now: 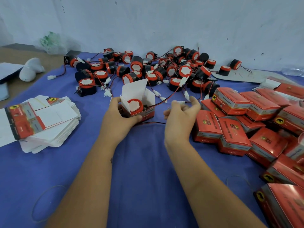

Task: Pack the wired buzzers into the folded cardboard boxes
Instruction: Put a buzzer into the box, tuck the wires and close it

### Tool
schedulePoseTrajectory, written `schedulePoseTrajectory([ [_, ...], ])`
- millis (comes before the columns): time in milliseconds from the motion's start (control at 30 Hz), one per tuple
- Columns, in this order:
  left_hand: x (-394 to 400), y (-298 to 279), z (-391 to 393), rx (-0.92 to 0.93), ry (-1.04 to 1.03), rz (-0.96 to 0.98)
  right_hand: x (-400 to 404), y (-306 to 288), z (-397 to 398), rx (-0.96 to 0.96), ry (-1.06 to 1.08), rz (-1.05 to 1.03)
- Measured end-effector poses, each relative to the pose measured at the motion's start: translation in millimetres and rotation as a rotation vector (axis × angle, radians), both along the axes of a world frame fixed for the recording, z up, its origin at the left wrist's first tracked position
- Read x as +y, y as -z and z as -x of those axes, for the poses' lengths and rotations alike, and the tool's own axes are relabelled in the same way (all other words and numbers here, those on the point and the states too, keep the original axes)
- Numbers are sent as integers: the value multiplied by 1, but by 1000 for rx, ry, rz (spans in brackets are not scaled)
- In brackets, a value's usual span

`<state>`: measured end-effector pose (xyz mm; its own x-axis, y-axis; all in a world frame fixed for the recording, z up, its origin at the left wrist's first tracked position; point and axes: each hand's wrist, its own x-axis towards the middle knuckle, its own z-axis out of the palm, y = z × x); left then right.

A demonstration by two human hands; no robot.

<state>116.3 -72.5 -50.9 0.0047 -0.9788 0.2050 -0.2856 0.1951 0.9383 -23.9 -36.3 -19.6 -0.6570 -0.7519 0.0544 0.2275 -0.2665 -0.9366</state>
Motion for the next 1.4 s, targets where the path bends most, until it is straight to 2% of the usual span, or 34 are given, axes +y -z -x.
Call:
schedulePoseTrajectory([
  [100,1,-3,-2,-21,102,-34,-10,-9,19,-185,-65,-82],
  [200,2,-6,-4,-56,174,-73,-11,-16,31,-160,-128,-36],
  [267,2,-7,-4,-75,176,-74,-7,-16,29,63,-97,27],
  [433,3,-6,-3,-71,182,-60,2,-6,13,986,21,277],
  [500,3,-6,-5,-56,209,-60,4,-3,7,1137,-95,332],
  [567,3,-7,-7,-55,266,-48,4,-2,4,1153,-171,256],
  [633,4,-8,-9,-37,318,-53,3,1,5,1164,-68,185],
  [733,-2,-7,-12,-15,361,-71,1,4,10,1111,116,198],
  [867,-3,-6,-18,-74,402,-97,-2,1,16,866,30,91],
  [967,-11,-15,-5,-46,289,-161,-5,6,21,856,8,22],
  [1067,-8,-16,12,-57,74,-170,-3,7,16,998,58,42],
  [1133,7,-11,19,-171,-5,-92,-5,9,14,1270,221,141],
  [1200,14,-8,25,-214,-113,-9,-5,11,14,1554,330,137],
  [1300,10,-9,32,-207,-173,-2,-3,13,11,1776,190,-90],
  [1400,8,-7,32,-182,-156,-9,-6,11,7,1773,-3,-179],
])
